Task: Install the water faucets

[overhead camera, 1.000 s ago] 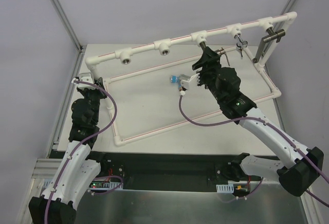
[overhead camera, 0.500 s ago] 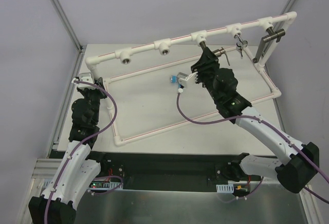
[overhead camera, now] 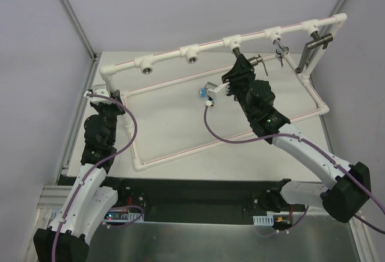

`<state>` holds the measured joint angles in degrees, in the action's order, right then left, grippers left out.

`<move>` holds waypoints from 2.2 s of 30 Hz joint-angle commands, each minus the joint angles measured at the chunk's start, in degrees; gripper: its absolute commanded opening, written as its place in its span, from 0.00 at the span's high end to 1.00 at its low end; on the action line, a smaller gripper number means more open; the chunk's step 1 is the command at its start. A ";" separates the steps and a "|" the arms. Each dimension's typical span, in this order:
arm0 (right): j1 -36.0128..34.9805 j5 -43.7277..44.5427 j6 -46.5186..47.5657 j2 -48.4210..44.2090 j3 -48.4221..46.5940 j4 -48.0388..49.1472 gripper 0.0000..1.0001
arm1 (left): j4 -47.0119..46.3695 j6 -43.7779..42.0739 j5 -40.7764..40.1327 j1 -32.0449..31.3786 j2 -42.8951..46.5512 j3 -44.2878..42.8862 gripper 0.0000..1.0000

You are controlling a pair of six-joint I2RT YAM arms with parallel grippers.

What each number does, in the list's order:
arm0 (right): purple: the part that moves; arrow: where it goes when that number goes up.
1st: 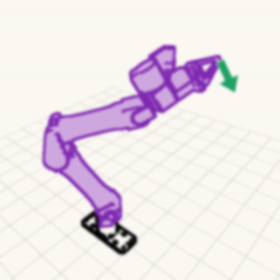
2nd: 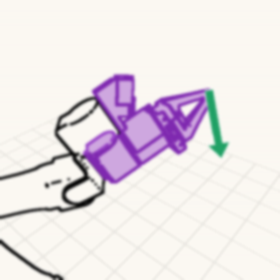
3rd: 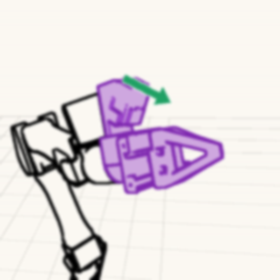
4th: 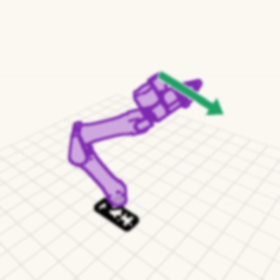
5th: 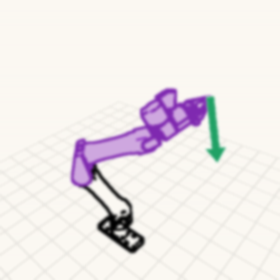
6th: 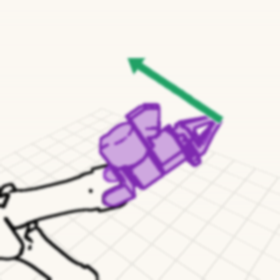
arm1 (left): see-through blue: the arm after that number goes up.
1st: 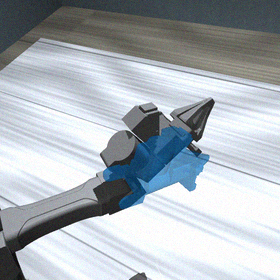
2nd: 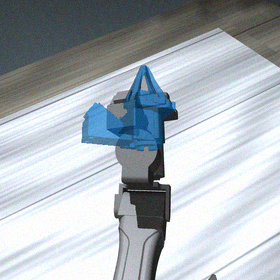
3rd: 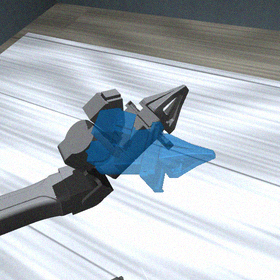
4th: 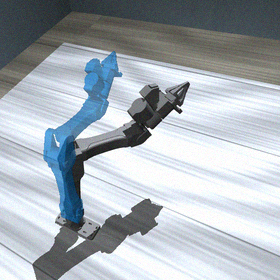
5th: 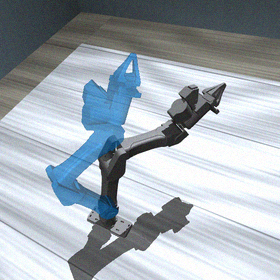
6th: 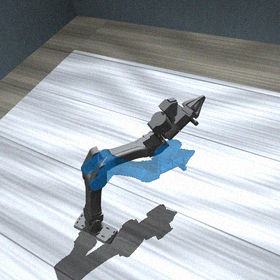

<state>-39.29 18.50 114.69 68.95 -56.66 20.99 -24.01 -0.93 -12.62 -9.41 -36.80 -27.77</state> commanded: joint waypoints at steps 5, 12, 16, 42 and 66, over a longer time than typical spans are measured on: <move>-1.23 3.82 -30.18 1.98 -6.79 -9.91 0.98 | -1.30 1.54 4.89 -1.49 -0.65 -0.80 1.00; -1.14 0.93 -52.34 1.36 -11.09 -18.87 0.98 | -1.39 1.63 5.24 -1.49 -1.17 -0.80 1.00; -0.44 -1.80 -62.53 1.28 -12.59 -20.73 0.98 | -1.39 1.72 5.24 -1.49 -1.17 -0.80 1.00; 16.35 -26.41 -117.34 -0.04 -11.62 -15.10 0.98 | -1.39 1.54 4.98 -1.84 -0.21 -0.71 1.00; 3.43 -6.39 -47.74 -8.22 -12.61 -29.19 0.18 | -1.48 2.25 5.94 -2.10 -1.08 -0.80 1.00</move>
<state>-33.85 1.43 53.91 61.69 -74.48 -15.59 -24.32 -1.04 -12.53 -9.72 -37.28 -27.77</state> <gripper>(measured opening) 0.825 0.242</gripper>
